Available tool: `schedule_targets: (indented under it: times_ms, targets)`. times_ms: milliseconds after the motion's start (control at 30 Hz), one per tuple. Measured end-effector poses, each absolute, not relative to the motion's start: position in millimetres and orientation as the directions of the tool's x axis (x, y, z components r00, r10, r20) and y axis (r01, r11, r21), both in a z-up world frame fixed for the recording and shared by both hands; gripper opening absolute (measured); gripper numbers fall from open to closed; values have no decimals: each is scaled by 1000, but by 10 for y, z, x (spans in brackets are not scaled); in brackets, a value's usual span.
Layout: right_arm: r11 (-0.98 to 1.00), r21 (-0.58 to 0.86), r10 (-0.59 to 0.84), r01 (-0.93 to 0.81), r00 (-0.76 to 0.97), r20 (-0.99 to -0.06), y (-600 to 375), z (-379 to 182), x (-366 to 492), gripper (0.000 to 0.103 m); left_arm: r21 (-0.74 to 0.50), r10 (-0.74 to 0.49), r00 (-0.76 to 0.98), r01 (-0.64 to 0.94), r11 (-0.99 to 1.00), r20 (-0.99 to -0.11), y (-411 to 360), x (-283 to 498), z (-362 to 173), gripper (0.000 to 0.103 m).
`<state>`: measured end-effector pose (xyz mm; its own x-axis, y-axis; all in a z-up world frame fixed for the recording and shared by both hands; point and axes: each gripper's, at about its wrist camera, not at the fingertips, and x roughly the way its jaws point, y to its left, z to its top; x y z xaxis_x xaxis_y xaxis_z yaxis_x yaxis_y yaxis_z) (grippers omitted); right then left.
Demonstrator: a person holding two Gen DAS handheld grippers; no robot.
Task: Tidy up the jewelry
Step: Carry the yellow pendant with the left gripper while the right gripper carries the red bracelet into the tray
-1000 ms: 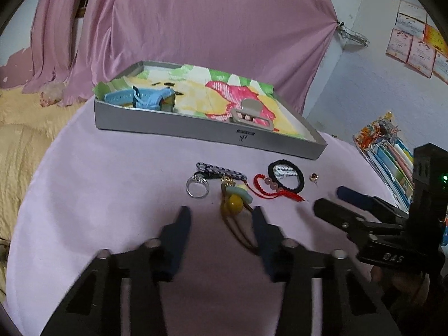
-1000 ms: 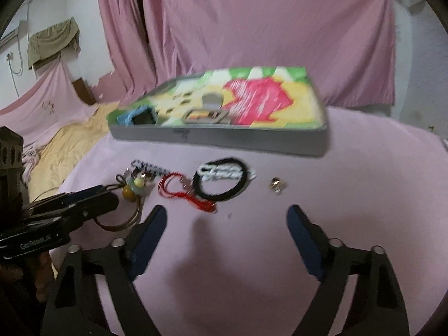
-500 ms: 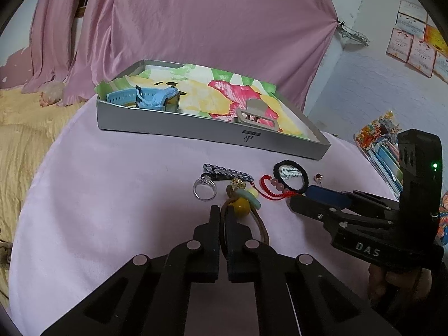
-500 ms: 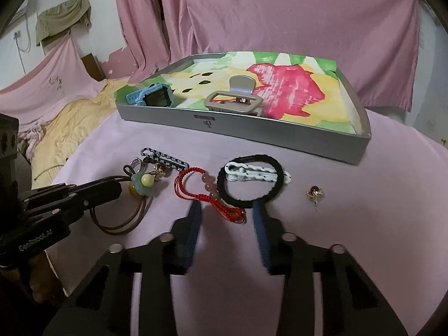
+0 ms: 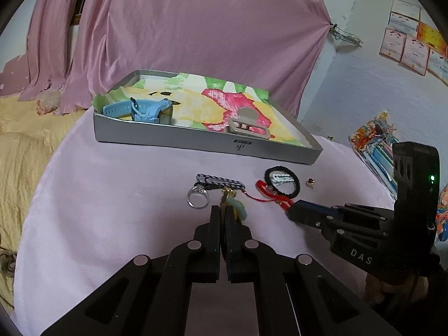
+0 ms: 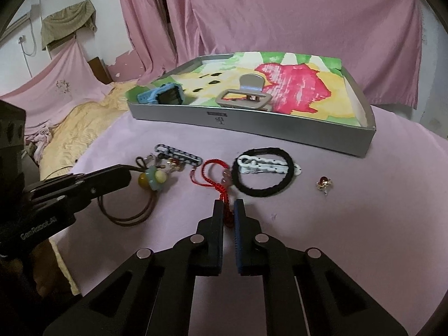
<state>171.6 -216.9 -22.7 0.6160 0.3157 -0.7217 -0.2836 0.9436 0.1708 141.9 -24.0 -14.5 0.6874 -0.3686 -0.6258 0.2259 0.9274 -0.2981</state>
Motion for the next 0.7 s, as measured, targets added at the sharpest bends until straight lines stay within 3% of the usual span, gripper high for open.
schedule_targets:
  times_ms: [500, 700]
  targets:
    - [936, 158, 342, -313, 716, -609, -2227, 198, 1554, 6, -298, -368, 740, 234, 926, -563, -200, 1482, 231, 3]
    - [950, 157, 311, -271, 771, -556, -2369, 353, 1691, 6, -295, -377, 783, 256, 920, -495, -224, 1666, 444, 3]
